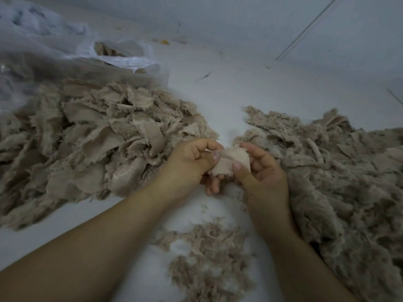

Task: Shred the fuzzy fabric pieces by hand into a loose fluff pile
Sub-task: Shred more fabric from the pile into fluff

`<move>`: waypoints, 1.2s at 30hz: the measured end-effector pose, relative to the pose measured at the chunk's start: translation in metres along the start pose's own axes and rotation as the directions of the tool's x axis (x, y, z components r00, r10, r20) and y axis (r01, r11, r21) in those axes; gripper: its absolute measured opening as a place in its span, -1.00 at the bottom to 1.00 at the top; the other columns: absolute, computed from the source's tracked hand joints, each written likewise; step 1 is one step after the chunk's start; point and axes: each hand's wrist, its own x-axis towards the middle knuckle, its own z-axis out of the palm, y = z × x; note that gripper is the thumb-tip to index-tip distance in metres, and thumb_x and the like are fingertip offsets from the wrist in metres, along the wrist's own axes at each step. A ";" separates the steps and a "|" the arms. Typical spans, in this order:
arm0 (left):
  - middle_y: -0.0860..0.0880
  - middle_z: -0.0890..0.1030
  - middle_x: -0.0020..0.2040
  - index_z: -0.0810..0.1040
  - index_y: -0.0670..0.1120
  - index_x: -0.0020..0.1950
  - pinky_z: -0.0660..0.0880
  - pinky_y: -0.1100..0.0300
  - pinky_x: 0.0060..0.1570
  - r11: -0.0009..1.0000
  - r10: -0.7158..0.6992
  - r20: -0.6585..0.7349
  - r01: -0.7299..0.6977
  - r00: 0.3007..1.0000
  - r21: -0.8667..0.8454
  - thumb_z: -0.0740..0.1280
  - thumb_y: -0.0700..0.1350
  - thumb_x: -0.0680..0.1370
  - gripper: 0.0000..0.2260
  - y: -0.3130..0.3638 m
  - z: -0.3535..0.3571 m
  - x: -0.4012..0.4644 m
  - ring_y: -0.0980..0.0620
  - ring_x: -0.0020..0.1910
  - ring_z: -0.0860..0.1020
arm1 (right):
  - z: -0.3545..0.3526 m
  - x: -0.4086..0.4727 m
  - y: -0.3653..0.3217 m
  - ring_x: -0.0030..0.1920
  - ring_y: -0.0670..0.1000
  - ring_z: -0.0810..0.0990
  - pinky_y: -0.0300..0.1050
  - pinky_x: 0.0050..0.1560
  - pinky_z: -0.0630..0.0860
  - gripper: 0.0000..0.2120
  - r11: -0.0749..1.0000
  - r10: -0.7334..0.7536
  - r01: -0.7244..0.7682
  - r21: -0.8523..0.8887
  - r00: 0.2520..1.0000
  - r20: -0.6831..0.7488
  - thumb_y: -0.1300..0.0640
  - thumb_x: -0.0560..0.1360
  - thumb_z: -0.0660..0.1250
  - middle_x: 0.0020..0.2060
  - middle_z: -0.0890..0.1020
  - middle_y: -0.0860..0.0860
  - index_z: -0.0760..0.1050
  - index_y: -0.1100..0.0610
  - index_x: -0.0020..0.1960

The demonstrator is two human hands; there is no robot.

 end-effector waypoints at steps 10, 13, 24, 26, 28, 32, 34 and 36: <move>-0.10 0.42 -0.55 0.50 -0.18 -0.27 0.20 0.36 -0.62 0.955 -0.077 -0.011 0.077 0.997 0.287 0.27 -0.20 0.62 -0.74 0.004 -0.008 0.001 0.05 -0.67 0.27 | -0.001 0.002 0.002 -0.26 -0.07 0.66 -0.25 -0.22 0.59 -0.82 0.998 -0.060 0.061 0.001 0.994 -0.092 0.38 0.52 0.35 -0.28 0.69 0.00 0.55 0.17 0.06; -0.17 0.61 -0.21 0.53 -0.15 -0.01 0.41 0.26 -0.54 0.988 0.079 -0.206 -0.104 0.975 -0.111 0.18 -0.27 0.65 -0.85 0.014 -0.011 0.010 -0.01 -0.48 0.54 | -0.002 0.003 0.004 -0.28 -0.11 0.62 -0.29 -0.24 0.55 -0.85 0.998 -0.056 0.055 -0.015 0.988 -0.146 0.36 0.56 0.30 -0.31 0.67 -0.03 0.55 0.16 0.03; -0.10 0.53 0.15 0.56 -0.09 0.24 0.49 0.00 0.04 0.311 0.136 0.069 -0.109 0.988 0.944 0.32 -0.24 0.50 -0.69 -0.012 -0.003 0.013 -0.10 0.08 0.53 | -0.003 0.002 0.008 -0.40 -0.12 0.54 -0.28 -0.35 0.51 -0.81 0.986 0.046 -0.055 -0.159 0.997 -0.058 0.31 0.61 0.26 0.00 0.71 0.00 0.55 0.14 0.16; -0.09 0.61 -0.09 0.65 -0.16 0.00 0.49 0.08 -0.13 0.397 0.217 0.082 -0.164 0.973 0.903 0.32 -0.27 0.51 -0.86 -0.012 -0.001 0.012 -0.06 -0.10 0.58 | -0.002 0.001 0.012 -0.29 -0.12 0.63 -0.26 -0.25 0.55 -0.75 0.967 0.083 -0.075 -0.243 0.996 0.024 0.28 0.60 0.30 0.03 0.69 -0.02 0.54 0.07 0.23; -0.03 0.63 -0.30 0.65 -0.17 -0.13 0.49 0.20 -0.34 0.643 0.240 -0.055 -0.116 0.969 0.757 0.36 -0.27 0.54 -0.90 -0.012 0.000 0.011 0.07 -0.33 0.58 | -0.001 0.001 0.015 -0.14 -0.08 0.69 -0.13 -0.14 0.61 -0.71 0.924 0.050 -0.010 -0.383 0.994 0.094 0.27 0.58 0.34 -0.04 0.71 -0.06 0.57 -0.09 0.16; 0.08 0.53 -0.50 0.61 -0.16 -0.22 0.40 0.30 -0.48 0.844 0.209 -0.208 -0.069 0.955 0.532 0.35 -0.29 0.56 -0.84 -0.009 0.003 0.009 0.16 -0.54 0.46 | -0.002 0.003 0.016 -0.28 -0.07 0.66 -0.07 -0.25 0.63 -0.69 0.847 -0.064 0.068 -0.528 0.998 0.025 0.24 0.55 0.34 -0.29 0.68 -0.09 0.59 -0.19 -0.13; 0.11 0.50 -0.50 0.58 -0.13 -0.24 0.36 0.34 -0.44 0.847 0.242 -0.245 -0.081 0.939 0.526 0.34 -0.28 0.57 -0.81 -0.007 0.003 0.009 0.22 -0.52 0.41 | -0.004 0.003 0.016 -0.33 -0.11 0.64 -0.19 -0.32 0.57 -0.66 0.858 -0.093 0.059 -0.509 0.995 -0.042 0.25 0.54 0.33 -0.31 0.68 -0.11 0.60 -0.20 -0.17; 0.09 0.44 -0.50 0.53 -0.17 -0.24 0.31 0.29 -0.47 0.875 0.243 -0.309 -0.070 0.920 0.479 0.31 -0.26 0.59 -0.80 -0.007 0.000 0.011 0.19 -0.54 0.34 | -0.006 0.003 0.017 -0.40 -0.04 0.58 -0.15 -0.40 0.51 -0.68 0.855 -0.114 0.050 -0.517 0.989 -0.093 0.26 0.54 0.32 -0.35 0.66 -0.05 0.60 -0.16 -0.17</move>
